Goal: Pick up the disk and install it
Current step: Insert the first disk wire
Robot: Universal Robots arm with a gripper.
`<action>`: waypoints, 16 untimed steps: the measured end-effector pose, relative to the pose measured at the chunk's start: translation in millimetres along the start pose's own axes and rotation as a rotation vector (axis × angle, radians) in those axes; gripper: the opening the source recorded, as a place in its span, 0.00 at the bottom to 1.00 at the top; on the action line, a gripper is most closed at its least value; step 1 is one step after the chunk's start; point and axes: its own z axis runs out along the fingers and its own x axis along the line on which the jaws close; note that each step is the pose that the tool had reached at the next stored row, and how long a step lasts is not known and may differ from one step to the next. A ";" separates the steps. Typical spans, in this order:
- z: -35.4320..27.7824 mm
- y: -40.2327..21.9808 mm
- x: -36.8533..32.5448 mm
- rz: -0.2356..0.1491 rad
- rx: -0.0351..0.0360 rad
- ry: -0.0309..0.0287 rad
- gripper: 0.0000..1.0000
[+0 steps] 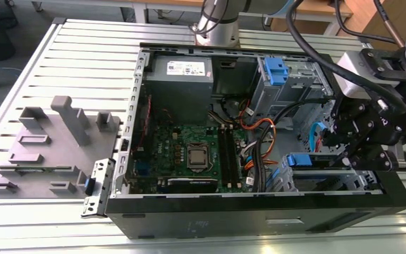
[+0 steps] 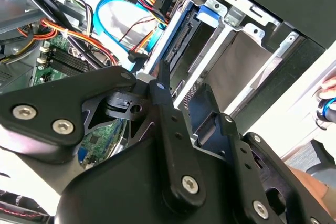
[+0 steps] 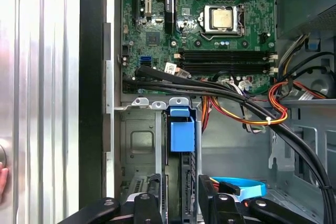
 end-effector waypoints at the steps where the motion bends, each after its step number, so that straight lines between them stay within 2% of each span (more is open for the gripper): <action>1: -0.5 0.0 0.0 0.000 0.0000 0.0000 0.42; 4: -0.9 0.0 -0.8 0.000 0.0000 0.0000 0.42; 5: -0.7 0.1 -4.3 0.000 0.0000 0.0000 0.42; 8: -0.6 0.3 -8.7 0.000 0.0000 -0.0001 0.42; 16: -2.4 0.3 -12.8 0.000 0.0000 0.0000 0.42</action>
